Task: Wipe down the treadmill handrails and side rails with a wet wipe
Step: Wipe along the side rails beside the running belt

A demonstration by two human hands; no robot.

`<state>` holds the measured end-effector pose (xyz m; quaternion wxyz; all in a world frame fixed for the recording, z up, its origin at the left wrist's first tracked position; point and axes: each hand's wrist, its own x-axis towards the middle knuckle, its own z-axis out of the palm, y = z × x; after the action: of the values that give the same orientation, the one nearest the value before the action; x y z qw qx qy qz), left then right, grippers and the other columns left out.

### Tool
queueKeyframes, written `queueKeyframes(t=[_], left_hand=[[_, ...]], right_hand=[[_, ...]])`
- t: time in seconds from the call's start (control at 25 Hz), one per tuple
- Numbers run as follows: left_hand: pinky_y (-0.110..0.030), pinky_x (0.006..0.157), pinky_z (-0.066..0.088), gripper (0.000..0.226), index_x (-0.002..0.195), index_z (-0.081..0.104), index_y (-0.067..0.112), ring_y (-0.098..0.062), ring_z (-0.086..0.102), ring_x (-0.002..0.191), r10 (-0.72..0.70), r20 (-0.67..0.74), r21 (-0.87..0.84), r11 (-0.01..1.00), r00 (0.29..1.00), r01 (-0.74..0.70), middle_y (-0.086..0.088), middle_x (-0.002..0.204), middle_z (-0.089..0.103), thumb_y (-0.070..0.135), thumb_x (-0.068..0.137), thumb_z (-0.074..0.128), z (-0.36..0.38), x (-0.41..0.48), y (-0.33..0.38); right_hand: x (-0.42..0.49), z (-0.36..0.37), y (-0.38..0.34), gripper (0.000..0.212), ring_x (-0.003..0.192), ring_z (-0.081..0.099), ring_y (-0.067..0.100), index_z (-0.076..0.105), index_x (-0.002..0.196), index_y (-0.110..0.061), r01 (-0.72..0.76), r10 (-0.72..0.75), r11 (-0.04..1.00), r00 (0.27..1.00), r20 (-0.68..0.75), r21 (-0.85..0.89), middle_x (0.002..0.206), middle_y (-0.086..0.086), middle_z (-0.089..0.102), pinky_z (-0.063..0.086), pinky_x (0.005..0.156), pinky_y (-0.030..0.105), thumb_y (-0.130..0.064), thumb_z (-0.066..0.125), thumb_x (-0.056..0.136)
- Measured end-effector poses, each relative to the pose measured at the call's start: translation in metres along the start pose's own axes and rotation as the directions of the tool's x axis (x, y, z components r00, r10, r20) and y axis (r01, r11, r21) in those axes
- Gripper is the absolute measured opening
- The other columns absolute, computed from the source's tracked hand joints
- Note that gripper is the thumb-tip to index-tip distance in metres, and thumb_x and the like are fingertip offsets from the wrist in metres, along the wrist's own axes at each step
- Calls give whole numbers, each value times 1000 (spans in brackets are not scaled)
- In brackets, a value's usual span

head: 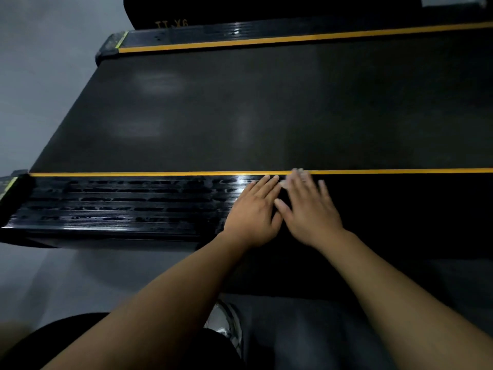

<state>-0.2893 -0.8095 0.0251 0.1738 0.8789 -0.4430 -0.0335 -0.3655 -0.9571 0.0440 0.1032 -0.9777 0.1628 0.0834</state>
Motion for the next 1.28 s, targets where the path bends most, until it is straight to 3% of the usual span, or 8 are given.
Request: queueKeyframes(t=[0.12,0.32,0.48,0.56,0.76,1.0,1.2,1.28], left_hand=[[-34,128,15,60,156,41,8,-23,26,154,37,49,-74,997,998,-34,-10,163,37,33,101,47,-10,-3,-21],[-41,129,14,68,162,26,13,-18,10,158,-53,64,161,986,997,42,-3,170,21,52,107,24,-26,-34,-73],[-43,128,16,69,161,28,12,-18,12,158,-23,55,154,988,998,14,-5,170,23,51,105,20,-27,-36,-76],[-44,128,17,67,161,30,12,-18,13,158,-23,44,140,990,999,16,-5,169,24,49,105,21,-27,-35,-76],[-39,129,11,65,161,30,12,-18,12,158,-30,35,155,988,999,24,-4,169,24,46,105,24,-27,-35,-74],[-41,128,15,64,160,33,12,-20,16,158,-23,29,152,988,999,18,-6,168,26,43,105,26,-26,-36,-76],[-42,128,18,63,159,34,12,-21,19,157,-29,12,150,988,1000,26,-6,168,28,43,105,27,-27,-36,-74],[-43,127,19,65,158,36,11,-22,20,157,-26,9,147,989,1000,25,-7,167,29,44,104,25,-26,-36,-73]], right_hand=[[-2,4,-5,90,158,-13,15,0,164,-20,46,-46,998,999,19,-44,173,-1,-10,-5,128,47,-71,-8,91],[-18,-2,14,97,158,-11,19,2,165,-14,-214,214,976,977,-6,-37,173,2,-8,-3,128,48,-75,1,89],[4,14,-65,95,158,-13,20,2,164,-18,26,-26,999,1000,1,-41,173,3,-8,-6,127,47,-75,-5,89],[6,17,-71,92,158,-12,18,1,164,-18,50,-51,996,999,-9,-80,173,1,-7,-6,128,47,-73,-6,91],[-21,11,-26,95,159,-5,19,8,165,-16,-278,275,960,959,-65,-44,173,2,-1,-3,128,48,-74,-6,91],[-16,29,-81,90,158,-11,19,-4,164,-17,-5,1,994,999,-38,-112,172,2,-9,-6,128,46,-63,-15,88],[-45,20,-25,91,159,-7,20,2,164,-13,-251,245,964,967,-75,-85,173,5,-3,-1,129,47,-72,-1,96],[-41,29,-50,89,159,-3,24,6,164,-10,-156,150,986,983,-102,-52,172,8,1,-2,128,47,-70,5,98]])
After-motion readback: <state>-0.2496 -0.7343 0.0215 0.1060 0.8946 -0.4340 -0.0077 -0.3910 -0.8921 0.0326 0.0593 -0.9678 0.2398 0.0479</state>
